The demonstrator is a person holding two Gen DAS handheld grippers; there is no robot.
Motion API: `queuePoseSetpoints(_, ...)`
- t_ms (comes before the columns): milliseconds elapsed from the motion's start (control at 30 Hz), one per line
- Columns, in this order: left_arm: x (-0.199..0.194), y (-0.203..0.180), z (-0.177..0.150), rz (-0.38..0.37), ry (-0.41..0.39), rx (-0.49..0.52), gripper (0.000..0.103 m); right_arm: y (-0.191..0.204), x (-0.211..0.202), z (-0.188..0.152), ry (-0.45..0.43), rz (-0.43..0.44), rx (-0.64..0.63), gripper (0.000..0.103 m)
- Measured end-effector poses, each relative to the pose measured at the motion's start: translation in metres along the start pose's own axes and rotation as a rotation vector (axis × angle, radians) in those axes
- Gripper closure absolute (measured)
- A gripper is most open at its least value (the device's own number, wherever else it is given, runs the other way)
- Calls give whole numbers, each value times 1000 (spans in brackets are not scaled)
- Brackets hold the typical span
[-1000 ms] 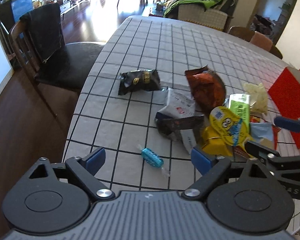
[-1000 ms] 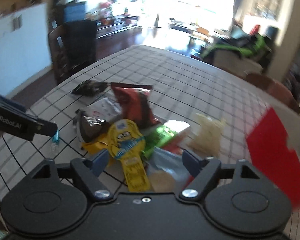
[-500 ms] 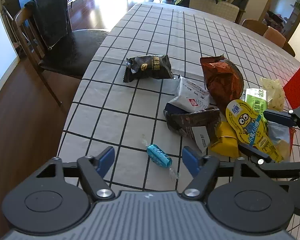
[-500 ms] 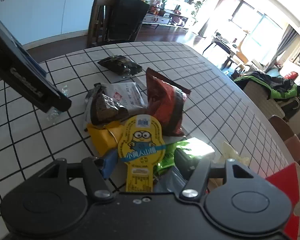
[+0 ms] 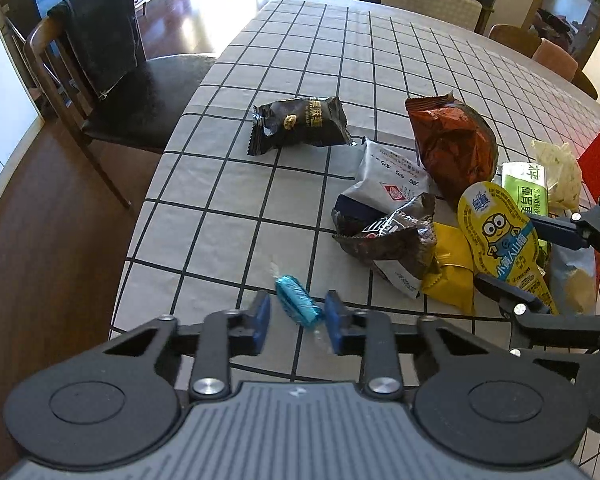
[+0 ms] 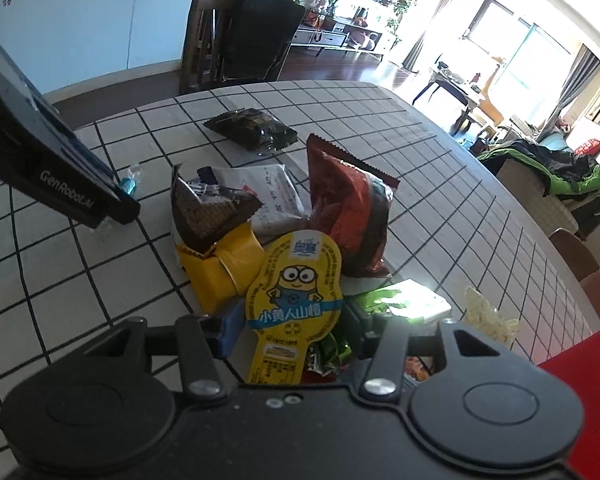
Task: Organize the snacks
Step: 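Grasp the small blue wrapped candy with the left tool while the right tool grasps the yellow Minion snack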
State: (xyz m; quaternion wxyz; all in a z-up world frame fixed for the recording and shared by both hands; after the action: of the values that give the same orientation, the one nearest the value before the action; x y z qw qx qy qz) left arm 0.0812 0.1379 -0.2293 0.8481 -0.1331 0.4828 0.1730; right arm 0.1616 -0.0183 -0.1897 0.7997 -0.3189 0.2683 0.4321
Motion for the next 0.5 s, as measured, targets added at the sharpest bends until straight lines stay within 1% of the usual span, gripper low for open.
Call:
queuePoseSetpoints(100,0,2,0,0,-3,-4,91,-3,-3,0,-10,-5,30,53)
queuePoseSetpoints(267,-2,4,-2,-17,-3,-15,91,-9,-12,-2,-16,2,90,53)
queuePoseSetpoints(500,-13,5,-6,-39,2,-35,91,-18,-37,-5,-43,9,173,53)
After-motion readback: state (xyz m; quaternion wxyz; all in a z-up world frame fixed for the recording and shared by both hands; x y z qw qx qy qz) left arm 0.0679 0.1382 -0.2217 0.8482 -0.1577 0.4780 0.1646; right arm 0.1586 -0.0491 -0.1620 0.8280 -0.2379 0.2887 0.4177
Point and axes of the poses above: each gripper's, at about its wrist camera, not at the fingertips, and x roughly the way its jaws point, y to its left, z to its top, the point moved 9 cm from there along x, roughly the way its jaws point, and after that the axes turned 2 degrees about -y, right-handed, at the moved point
